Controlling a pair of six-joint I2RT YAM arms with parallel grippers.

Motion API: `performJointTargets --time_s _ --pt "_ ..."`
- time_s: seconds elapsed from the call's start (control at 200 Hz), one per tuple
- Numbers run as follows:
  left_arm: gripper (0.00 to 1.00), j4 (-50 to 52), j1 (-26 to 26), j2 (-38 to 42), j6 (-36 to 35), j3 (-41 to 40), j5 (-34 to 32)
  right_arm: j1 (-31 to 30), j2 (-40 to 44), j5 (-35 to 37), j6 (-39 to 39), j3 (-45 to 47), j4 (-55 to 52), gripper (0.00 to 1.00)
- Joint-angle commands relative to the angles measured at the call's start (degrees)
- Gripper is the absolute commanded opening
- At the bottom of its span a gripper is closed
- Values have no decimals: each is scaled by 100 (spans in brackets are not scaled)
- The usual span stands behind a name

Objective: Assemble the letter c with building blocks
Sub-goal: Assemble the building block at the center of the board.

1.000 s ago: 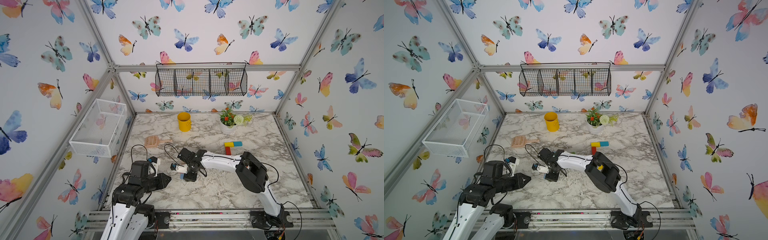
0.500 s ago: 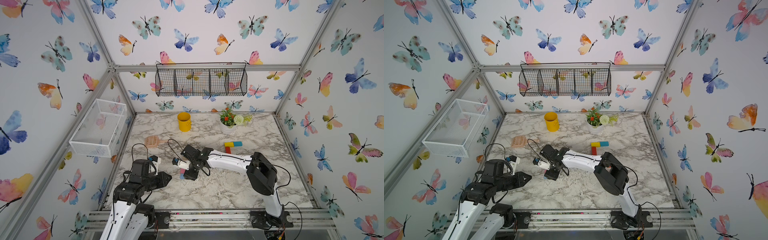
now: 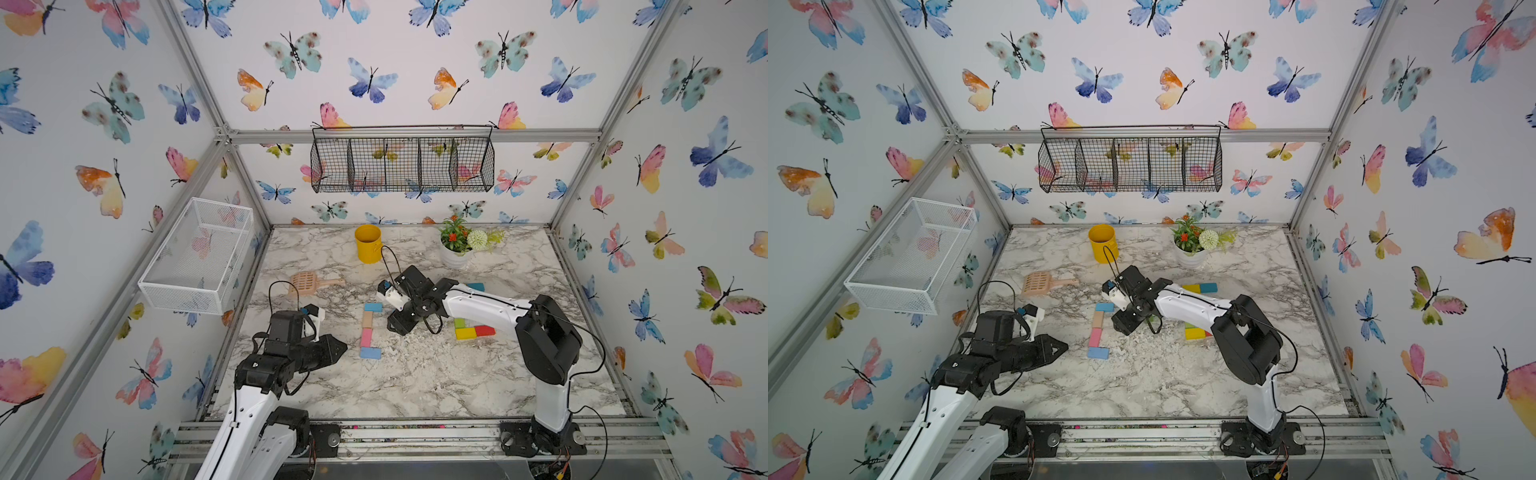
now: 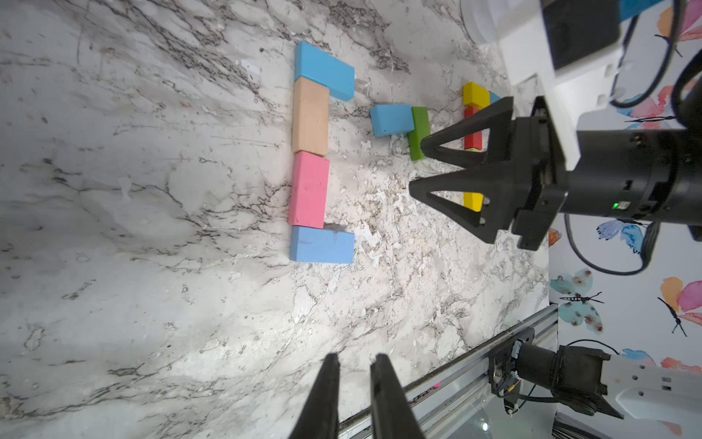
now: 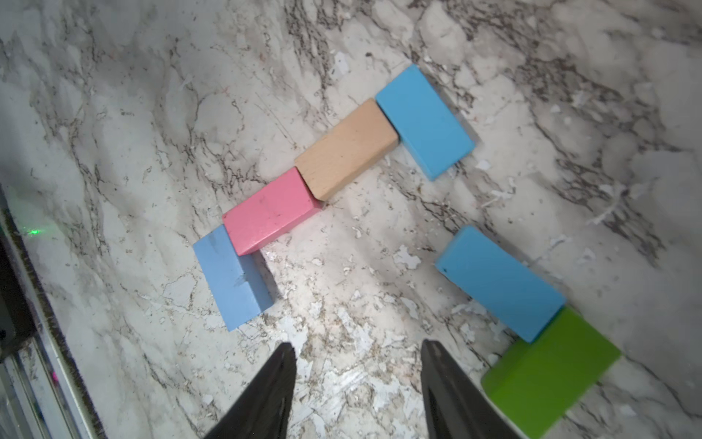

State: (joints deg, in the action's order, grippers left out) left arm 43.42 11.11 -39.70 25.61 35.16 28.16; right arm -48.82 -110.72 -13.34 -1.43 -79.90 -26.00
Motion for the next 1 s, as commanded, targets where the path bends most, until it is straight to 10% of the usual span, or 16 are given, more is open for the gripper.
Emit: performJointTargets --time_s 0.0,0.42,0.996 --pt "17 -158 22 -37 77 -22 -218 254 185 -51 -566 132 232 56" --pt "17 -466 22 -263 -176 167 167 467 -151 784 -560 -251 -269 55" --pt "20 -513 23 -332 -426 263 570 469 -635 143 3504 -723 -494 55"
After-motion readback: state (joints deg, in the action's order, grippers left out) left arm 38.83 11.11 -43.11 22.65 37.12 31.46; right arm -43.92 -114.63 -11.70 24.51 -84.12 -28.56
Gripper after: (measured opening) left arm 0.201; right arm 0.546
